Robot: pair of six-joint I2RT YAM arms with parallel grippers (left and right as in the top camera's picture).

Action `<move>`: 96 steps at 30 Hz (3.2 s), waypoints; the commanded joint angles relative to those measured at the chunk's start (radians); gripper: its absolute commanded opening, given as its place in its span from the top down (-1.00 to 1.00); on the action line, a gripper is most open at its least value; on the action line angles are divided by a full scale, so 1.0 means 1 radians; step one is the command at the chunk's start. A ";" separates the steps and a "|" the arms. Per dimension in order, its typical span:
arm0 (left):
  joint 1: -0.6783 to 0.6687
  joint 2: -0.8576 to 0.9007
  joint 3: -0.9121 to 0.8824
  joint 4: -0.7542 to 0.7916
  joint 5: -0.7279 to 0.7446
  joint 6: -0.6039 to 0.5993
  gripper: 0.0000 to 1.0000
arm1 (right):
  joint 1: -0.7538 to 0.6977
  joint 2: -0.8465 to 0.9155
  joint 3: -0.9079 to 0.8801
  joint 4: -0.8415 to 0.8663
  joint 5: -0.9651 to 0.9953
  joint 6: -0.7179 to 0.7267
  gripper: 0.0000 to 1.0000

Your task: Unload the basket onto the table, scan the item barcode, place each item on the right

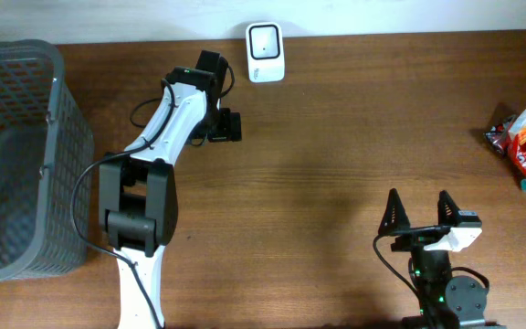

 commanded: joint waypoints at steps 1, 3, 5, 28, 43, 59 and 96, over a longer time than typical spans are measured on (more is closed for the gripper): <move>0.002 0.002 -0.002 -0.001 -0.011 0.004 -0.98 | -0.010 -0.010 -0.060 0.077 -0.046 -0.058 -0.97; 0.002 0.002 -0.002 -0.001 -0.010 0.004 -0.98 | -0.010 -0.010 -0.088 0.117 -0.058 -0.064 -0.97; 0.002 0.002 -0.002 -0.001 -0.010 0.004 -0.98 | -0.013 -0.010 -0.088 0.119 -0.057 -0.080 -0.97; 0.002 0.002 -0.002 -0.001 -0.010 0.004 -0.98 | -0.047 -0.010 -0.088 -0.051 -0.046 -0.292 -0.97; 0.002 0.002 -0.002 -0.001 -0.011 0.004 -0.98 | -0.047 -0.010 -0.088 -0.051 -0.045 -0.293 -0.97; 0.002 0.002 -0.002 -0.001 -0.010 0.004 -0.98 | -0.047 -0.010 -0.088 -0.051 -0.045 -0.292 -0.97; 0.016 -1.985 -1.709 0.745 -0.056 0.207 -0.98 | -0.047 -0.010 -0.088 -0.051 -0.045 -0.292 -0.97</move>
